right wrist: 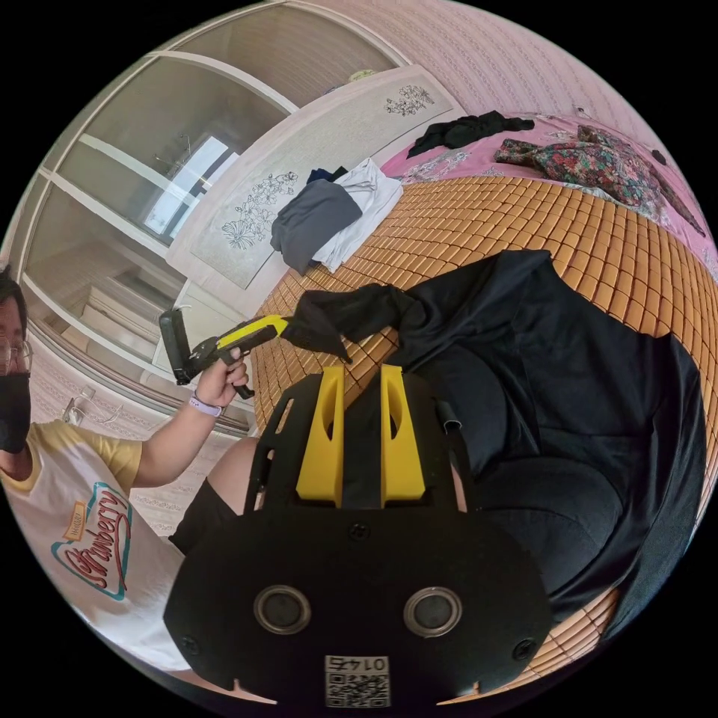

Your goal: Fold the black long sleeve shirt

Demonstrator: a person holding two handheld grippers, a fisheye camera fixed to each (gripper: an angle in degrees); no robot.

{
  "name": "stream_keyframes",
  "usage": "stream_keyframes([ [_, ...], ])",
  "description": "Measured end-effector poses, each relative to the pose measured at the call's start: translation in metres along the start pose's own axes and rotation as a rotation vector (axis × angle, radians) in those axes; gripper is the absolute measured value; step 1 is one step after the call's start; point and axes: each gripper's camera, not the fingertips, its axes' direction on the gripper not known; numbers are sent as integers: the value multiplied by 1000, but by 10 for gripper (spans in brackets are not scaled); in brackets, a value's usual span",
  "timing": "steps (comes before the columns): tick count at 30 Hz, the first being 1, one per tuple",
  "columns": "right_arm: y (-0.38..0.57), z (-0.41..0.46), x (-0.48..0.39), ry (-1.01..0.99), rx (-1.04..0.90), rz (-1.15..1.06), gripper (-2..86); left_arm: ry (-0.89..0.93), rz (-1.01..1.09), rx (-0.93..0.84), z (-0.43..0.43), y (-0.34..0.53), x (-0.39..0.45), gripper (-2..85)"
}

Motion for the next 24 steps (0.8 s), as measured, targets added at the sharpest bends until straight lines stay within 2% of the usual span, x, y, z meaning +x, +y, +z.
stream_keyframes([
  [4, 8, 19, 1, 0, -39, -29, 73, -106, -277, 159, -79, 39, -93, 13],
  [6, 9, 39, -2, 8, -90, -56, 73, -200, -345, 114, -94, 58, -119, 21],
  [8, 7, 55, -7, 22, -122, -87, 74, -204, -418, 28, -101, 81, -142, 31],
  [12, -9, 94, -26, 114, -177, -204, 76, -133, -434, -28, -93, 99, -145, 46],
  [18, -47, 157, -53, 295, -216, -355, 80, -88, -392, -55, -57, 72, -152, 68],
  [21, -63, 192, -63, 386, -236, -417, 82, -66, -424, -137, -26, 51, -180, 58],
  [24, -74, 230, -59, 458, -308, -398, 74, -102, -426, -309, 8, 41, -199, 34],
])
